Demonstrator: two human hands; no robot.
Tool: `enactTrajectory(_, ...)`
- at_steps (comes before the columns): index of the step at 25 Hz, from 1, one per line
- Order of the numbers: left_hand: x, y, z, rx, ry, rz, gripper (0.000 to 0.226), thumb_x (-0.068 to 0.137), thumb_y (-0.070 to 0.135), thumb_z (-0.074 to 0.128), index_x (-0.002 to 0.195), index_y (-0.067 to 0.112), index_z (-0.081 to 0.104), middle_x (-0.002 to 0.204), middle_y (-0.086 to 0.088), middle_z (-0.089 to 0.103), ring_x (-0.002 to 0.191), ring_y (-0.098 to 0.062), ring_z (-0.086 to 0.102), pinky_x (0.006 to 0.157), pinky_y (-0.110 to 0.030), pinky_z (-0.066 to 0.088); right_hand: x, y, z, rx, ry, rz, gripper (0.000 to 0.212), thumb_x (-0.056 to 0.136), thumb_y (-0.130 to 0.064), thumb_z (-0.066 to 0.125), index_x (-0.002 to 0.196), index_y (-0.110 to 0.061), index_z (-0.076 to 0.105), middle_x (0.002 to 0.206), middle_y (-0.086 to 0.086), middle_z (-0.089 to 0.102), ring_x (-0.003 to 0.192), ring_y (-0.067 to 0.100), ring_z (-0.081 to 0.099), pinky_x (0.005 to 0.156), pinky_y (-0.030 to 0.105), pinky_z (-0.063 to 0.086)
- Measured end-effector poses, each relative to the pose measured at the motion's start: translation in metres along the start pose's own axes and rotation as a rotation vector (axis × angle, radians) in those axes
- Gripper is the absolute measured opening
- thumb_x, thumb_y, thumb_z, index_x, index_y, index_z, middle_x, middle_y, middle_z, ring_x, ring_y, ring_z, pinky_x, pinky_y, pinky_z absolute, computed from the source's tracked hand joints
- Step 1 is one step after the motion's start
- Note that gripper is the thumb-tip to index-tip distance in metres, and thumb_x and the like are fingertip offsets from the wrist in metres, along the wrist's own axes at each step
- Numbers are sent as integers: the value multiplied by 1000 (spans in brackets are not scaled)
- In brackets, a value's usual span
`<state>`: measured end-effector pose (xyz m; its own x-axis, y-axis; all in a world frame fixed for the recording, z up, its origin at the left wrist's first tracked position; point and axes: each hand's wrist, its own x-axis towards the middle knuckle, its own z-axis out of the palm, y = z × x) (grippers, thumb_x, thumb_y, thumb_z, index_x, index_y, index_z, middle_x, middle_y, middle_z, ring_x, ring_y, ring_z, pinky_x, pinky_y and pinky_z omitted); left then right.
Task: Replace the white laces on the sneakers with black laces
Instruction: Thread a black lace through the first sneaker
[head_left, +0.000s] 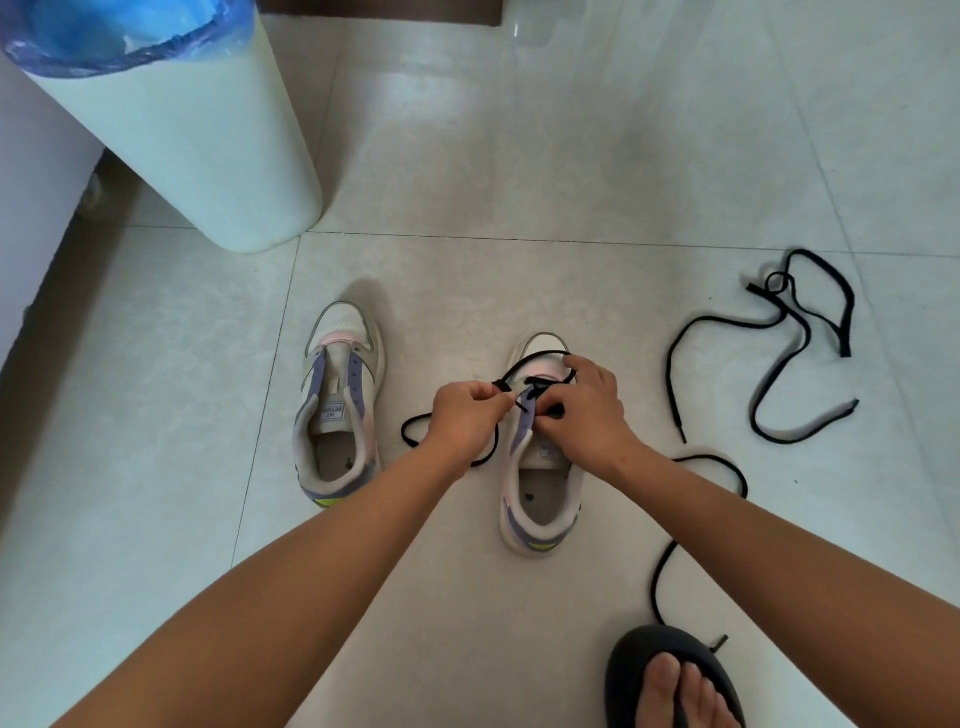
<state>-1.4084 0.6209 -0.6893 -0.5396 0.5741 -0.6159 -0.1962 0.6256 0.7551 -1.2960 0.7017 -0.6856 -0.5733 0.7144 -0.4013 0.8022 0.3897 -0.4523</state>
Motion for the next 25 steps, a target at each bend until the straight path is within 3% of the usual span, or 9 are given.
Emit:
enactTrajectory(5, -3, 2, 2, 190, -93, 93, 20, 86, 13, 66, 66, 12, 60, 56, 3, 50, 46, 1, 42, 43, -6, 30, 1, -2, 0, -1, -19, -4, 16, 87, -28, 63, 98, -23, 74, 151, 1, 24, 138, 25, 13, 102, 33, 28)
enactTrajectory(8, -12, 0, 6, 212, -3, 166, 8, 87, 18, 64, 84, 11, 63, 70, 6, 57, 66, -7, 53, 57, -12, 38, 1, -2, 3, -65, -23, -25, 18, 89, -24, 58, 98, -19, 73, 151, 2, 25, 138, 24, 13, 102, 33, 26)
enactTrajectory(11, -34, -12, 10, 503, -52, 221, 40, 89, 37, 52, 120, 12, 47, 105, -2, 56, 94, -19, 57, 78, -32, 46, 1, -2, 7, -190, -20, -62, 19, 92, -21, 52, 102, -14, 67, 152, 4, 19, 140, 26, 11, 106, 36, 24)
enactTrajectory(13, -45, -26, 14, 853, -118, 228, 42, 91, 37, 45, 121, 9, 37, 113, -8, 56, 99, -28, 58, 73, -33, 42, -3, -3, 12, -261, 31, -123, 15, 86, -15, 60, 99, -13, 65, 151, 10, 21, 139, 32, 14, 108, 43, 25)
enactTrajectory(15, -48, -32, 18, 876, -147, 105, 28, 97, 31, 39, 110, 6, 40, 110, -13, 61, 97, -31, 60, 68, -30, 37, -6, 2, 16, -332, 162, -269, 24, 65, -2, 76, 85, -11, 66, 139, 21, 39, 132, 42, 30, 99, 58, 34)
enactTrajectory(17, -46, -33, 24, 813, -134, 29, 28, 99, 30, 35, 108, 5, 44, 110, -14, 61, 98, -31, 59, 70, -30, 37, -11, 15, 13, -361, 343, -383, 43, 48, 1, 84, 83, -12, 61, 127, 21, 45, 119, 39, 37, 86, 62, 43)
enactTrajectory(21, -46, -30, 32, 785, -106, 27, 29, 99, 28, 35, 110, 4, 47, 109, -13, 61, 99, -31, 59, 69, -29, 36, -50, 50, -3, -465, 435, -622, 61, 34, 13, 71, 89, -11, 59, 105, 15, 45, 88, 33, 45, 64, 40, 48)
enactTrajectory(23, -40, -28, 32, 783, -91, -3, 28, 99, 25, 35, 110, 3, 48, 112, -14, 60, 101, -30, 58, 70, -29, 35, -79, 73, -11, -587, 300, -742, 63, 34, 14, 57, 91, -13, 51, 86, 9, 52, 68, 26, 49, 53, 34, 45)
enactTrajectory(25, -34, -25, 31, 781, -63, -25, 28, 99, 23, 34, 111, 2, 49, 113, -13, 60, 102, -30, 58, 70, -29, 35, -111, 103, -12, -693, 159, -816, 53, 42, 5, 50, 90, -16, 50, 78, 3, 52, 64, 23, 45, 52, 32, 44)
